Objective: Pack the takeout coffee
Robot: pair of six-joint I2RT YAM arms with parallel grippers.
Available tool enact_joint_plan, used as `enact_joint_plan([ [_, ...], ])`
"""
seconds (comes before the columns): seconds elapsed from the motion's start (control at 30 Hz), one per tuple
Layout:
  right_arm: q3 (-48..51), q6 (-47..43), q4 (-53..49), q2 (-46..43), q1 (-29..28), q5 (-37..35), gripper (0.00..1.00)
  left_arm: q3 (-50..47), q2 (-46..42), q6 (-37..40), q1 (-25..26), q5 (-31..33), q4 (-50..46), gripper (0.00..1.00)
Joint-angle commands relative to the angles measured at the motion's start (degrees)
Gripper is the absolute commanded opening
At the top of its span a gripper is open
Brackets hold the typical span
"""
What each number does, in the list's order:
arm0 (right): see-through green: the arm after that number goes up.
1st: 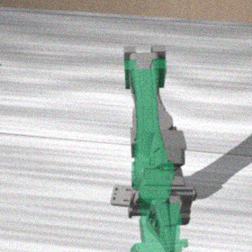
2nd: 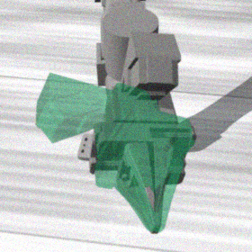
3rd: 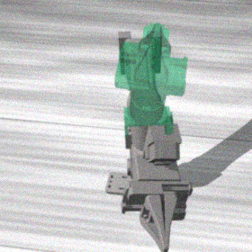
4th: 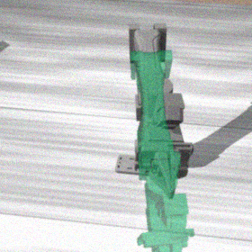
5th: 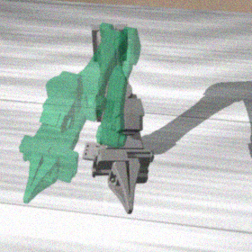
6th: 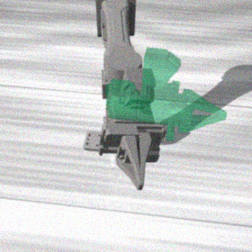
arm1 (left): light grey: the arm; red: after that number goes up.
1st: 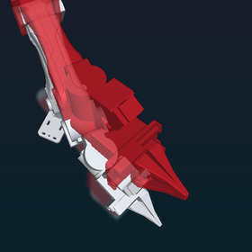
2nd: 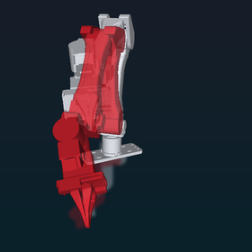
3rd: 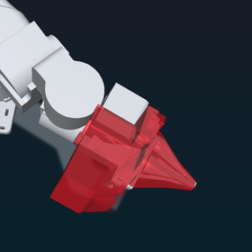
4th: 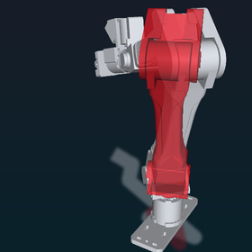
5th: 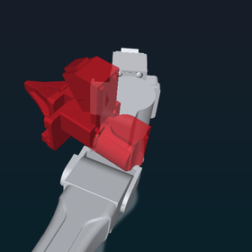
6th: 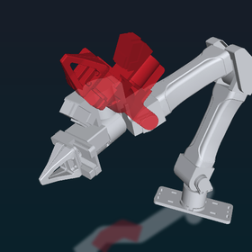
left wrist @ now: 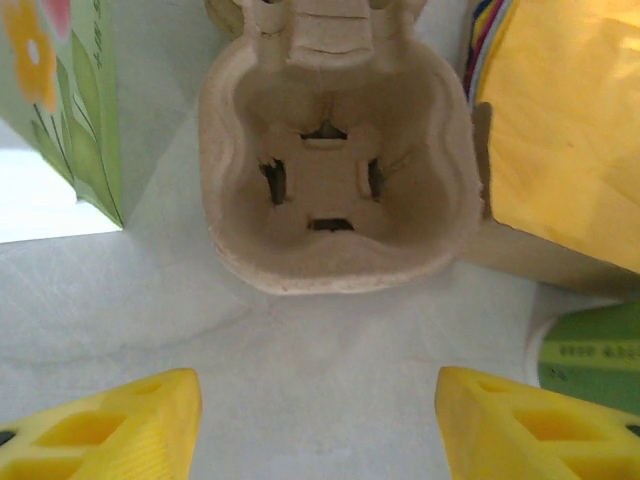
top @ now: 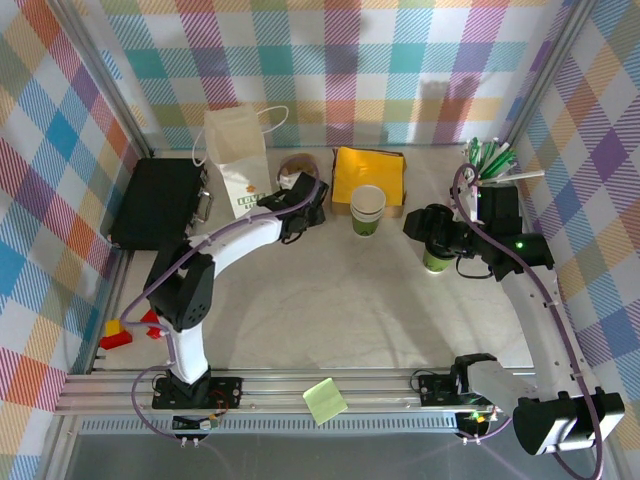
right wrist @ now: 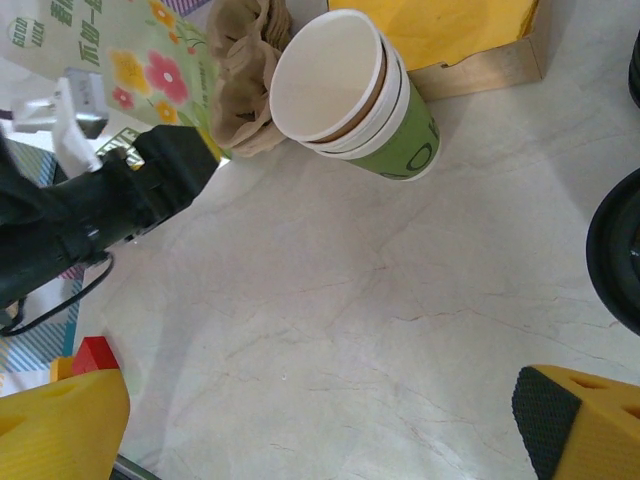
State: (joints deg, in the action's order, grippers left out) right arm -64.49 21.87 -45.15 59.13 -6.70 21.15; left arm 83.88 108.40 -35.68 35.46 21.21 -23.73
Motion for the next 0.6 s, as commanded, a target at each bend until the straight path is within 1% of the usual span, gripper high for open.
enact_joint_plan([
  [0.0, 0.1, -0.1, 0.1, -0.2, 0.3, 1.6, 0.99, 3.4, 2.0, -1.3, -1.2, 4.2, -0.6, 0.62],
  [0.13, 0.0, -0.9, -0.4, -0.4, 0.3, 1.1, 0.99, 4.3, 4.6, -2.8, -2.8, 4.5, 0.5, 0.60],
  [0.37, -0.5, -1.5, -1.0, -0.6, 0.3, 0.6, 0.99, 7.7, 8.9, -3.3, -4.9, 4.0, 0.4, 0.50],
  [0.47, -0.7, -1.7, -1.2, -0.5, 0.3, 0.6, 0.99, 8.7, 9.9, -2.9, -5.5, 3.6, 0.3, 0.43],
  [0.57, -0.8, -1.9, -1.3, -0.4, 0.3, 0.6, 0.99, 9.5, 10.9, -2.4, -5.8, 3.6, 0.0, 0.40],
])
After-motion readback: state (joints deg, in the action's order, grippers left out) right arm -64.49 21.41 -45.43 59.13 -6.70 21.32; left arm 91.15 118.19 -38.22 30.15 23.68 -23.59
